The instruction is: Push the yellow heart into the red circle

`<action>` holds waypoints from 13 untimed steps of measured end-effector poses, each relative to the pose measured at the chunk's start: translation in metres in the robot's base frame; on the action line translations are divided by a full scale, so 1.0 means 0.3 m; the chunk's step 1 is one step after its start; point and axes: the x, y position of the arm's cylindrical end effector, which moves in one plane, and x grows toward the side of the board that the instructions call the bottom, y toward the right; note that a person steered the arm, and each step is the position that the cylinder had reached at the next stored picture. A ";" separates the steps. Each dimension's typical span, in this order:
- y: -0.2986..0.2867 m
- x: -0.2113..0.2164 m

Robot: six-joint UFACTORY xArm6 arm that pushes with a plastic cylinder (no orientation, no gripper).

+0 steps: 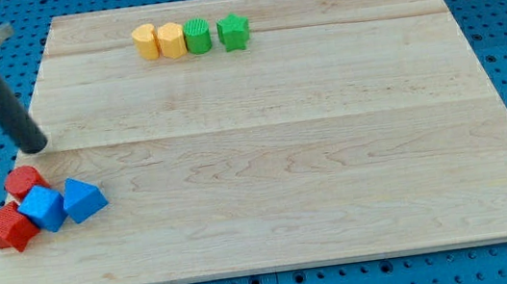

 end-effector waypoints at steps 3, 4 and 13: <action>0.082 -0.331; 0.115 -0.422; 0.487 -0.499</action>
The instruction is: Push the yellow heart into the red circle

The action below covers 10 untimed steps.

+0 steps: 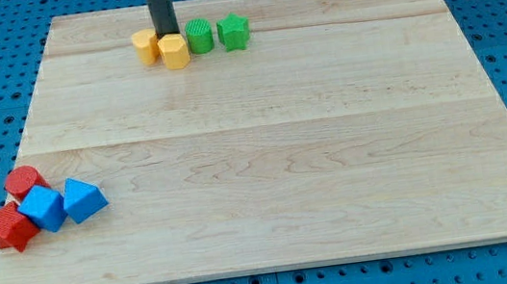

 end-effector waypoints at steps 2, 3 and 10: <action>-0.168 0.039; -0.240 0.099; -0.444 0.401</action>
